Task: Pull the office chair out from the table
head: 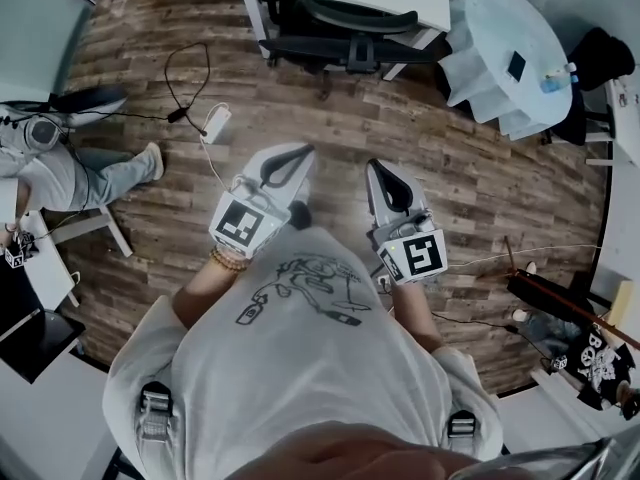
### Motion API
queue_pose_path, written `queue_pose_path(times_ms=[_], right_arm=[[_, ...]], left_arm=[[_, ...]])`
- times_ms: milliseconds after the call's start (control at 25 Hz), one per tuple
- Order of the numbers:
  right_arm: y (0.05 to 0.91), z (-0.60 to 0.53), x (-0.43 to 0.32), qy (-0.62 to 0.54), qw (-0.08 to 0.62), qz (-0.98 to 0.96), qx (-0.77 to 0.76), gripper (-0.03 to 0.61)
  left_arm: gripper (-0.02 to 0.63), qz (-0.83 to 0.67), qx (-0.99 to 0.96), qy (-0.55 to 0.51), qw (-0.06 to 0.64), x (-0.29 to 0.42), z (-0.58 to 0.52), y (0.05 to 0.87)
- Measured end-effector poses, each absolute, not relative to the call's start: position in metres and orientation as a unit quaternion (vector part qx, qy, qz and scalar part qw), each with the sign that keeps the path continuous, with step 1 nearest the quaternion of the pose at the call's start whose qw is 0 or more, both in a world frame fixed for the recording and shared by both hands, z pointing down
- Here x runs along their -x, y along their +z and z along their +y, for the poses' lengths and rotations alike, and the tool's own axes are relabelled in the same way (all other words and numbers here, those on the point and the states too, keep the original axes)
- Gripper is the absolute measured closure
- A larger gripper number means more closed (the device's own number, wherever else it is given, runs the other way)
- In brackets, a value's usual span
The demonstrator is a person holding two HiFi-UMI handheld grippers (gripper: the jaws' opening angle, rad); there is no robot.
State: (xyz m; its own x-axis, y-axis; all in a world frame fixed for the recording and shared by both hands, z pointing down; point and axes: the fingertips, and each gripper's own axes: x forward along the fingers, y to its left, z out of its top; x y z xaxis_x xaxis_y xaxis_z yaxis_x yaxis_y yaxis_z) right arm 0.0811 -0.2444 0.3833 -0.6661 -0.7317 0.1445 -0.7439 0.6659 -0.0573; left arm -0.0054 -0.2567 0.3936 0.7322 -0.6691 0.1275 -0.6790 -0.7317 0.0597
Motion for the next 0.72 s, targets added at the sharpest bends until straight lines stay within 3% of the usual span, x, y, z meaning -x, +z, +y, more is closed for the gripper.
queue_pose_path(times_ms=[480, 720], right_arm=[[0.417, -0.373, -0.082, 0.000, 0.149, -0.895, -0.421, 0.540], [0.446, -0.421, -0.083, -0.032, 0.218, -0.885, -0.409, 0.508]], left_arm=[[0.572, -0.323, -0.936, 0.139, 0.002, 0.022, -0.384, 0.436], [0.523, -0.285, -0.935, 0.210, -0.021, 0.025, -0.430, 0.472]])
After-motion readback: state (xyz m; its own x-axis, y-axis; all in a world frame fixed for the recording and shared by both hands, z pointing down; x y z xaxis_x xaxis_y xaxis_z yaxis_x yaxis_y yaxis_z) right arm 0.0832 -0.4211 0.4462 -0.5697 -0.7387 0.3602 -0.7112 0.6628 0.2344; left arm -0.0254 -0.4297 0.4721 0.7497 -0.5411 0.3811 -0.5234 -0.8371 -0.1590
